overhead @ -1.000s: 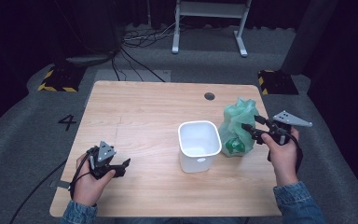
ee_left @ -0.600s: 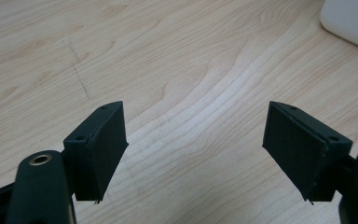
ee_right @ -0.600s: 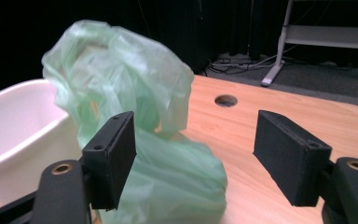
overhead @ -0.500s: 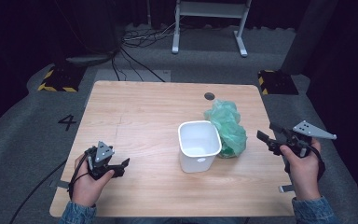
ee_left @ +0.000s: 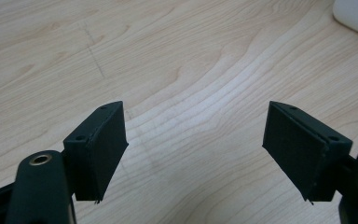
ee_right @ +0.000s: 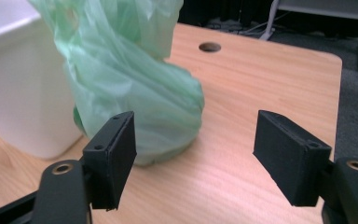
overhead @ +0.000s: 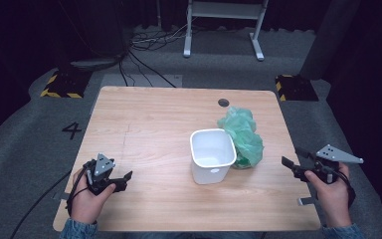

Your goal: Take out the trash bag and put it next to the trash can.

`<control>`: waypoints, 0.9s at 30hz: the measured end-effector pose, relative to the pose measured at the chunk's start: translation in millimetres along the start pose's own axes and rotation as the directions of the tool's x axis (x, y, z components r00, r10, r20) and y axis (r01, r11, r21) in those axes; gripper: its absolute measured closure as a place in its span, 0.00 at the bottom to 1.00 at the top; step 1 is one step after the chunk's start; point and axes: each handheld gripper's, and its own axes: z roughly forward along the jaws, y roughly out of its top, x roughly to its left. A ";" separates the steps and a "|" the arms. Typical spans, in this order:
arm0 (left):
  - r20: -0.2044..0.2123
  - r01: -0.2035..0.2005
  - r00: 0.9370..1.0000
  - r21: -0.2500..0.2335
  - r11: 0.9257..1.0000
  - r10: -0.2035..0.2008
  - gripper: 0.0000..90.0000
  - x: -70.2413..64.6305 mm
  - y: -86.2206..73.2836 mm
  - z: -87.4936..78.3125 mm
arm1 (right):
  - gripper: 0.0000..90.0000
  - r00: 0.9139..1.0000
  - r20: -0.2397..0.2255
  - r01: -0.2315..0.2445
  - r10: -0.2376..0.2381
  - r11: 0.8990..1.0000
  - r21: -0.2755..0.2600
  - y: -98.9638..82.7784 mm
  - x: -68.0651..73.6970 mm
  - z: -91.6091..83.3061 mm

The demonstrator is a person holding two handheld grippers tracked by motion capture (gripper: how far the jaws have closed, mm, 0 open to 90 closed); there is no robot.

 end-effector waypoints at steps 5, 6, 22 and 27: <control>-0.001 0.007 1.000 0.012 1.000 -0.007 0.23 4.8 -6.3 -1.8 | 0.32 1.000 -0.005 0.020 -0.020 0.999 0.048 -11.5 1.0 1.1; 0.000 0.006 1.000 0.017 1.000 -0.006 0.23 6.4 -6.9 -2.3 | 0.31 1.000 -0.008 0.023 -0.022 0.998 0.062 -13.8 1.4 2.4; 0.016 0.030 0.999 0.069 0.997 -0.031 0.23 14.7 -19.8 0.9 | 0.30 1.000 -0.013 0.020 -0.018 0.981 0.195 -55.5 1.8 19.4; 0.019 0.023 0.999 0.092 0.996 -0.025 0.22 14.3 -24.8 4.4 | 0.31 1.000 0.002 0.011 -0.012 0.979 0.205 -65.4 1.8 22.0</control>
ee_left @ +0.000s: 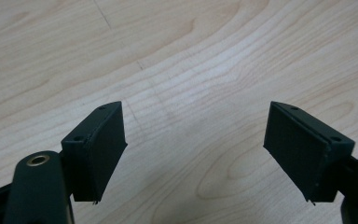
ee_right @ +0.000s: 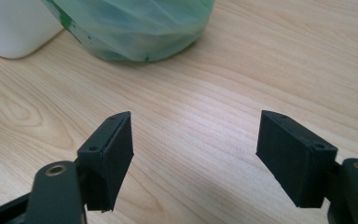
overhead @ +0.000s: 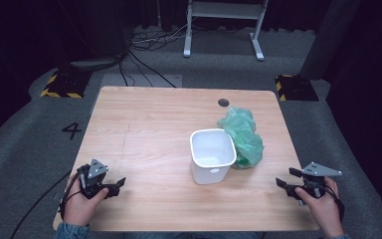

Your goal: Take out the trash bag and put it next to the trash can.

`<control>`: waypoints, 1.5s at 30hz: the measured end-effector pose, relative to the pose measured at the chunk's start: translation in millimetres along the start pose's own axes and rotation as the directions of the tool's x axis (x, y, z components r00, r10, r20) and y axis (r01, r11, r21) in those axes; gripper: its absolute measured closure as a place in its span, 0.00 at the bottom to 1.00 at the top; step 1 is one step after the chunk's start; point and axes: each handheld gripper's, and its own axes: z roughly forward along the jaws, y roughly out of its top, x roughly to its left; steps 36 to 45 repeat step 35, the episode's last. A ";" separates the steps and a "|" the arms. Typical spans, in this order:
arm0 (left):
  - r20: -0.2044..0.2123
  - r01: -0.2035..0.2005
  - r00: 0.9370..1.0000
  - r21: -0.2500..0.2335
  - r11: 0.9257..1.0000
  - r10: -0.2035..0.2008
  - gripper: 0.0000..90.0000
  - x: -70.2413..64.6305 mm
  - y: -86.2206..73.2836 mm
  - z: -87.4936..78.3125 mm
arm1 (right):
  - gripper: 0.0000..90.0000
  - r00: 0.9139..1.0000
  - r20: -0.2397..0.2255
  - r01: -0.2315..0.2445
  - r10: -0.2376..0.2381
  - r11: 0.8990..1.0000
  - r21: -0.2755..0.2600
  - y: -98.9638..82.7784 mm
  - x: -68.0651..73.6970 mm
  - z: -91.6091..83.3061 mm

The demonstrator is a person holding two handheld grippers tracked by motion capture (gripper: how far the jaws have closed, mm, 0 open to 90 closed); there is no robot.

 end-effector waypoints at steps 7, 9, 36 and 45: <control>0.001 0.006 1.000 0.028 1.000 -0.006 0.22 0.2 -8.1 4.8 | 0.31 1.000 0.005 -0.017 0.017 1.000 0.005 -13.8 2.6 7.7; -0.003 0.000 1.000 0.028 1.000 0.000 0.21 -0.1 -9.7 6.0 | 0.31 1.000 0.014 -0.006 0.006 1.000 0.003 -17.3 4.9 9.8; -0.023 0.060 0.998 0.000 0.998 -0.060 0.15 1.6 -19.1 15.7 | 0.18 1.000 0.020 0.015 -0.016 0.998 0.059 -19.0 14.5 25.2; -0.023 0.060 0.998 0.000 0.998 -0.060 0.15 1.6 -19.1 15.7 | 0.18 1.000 0.020 0.015 -0.016 0.998 0.059 -19.0 14.5 25.2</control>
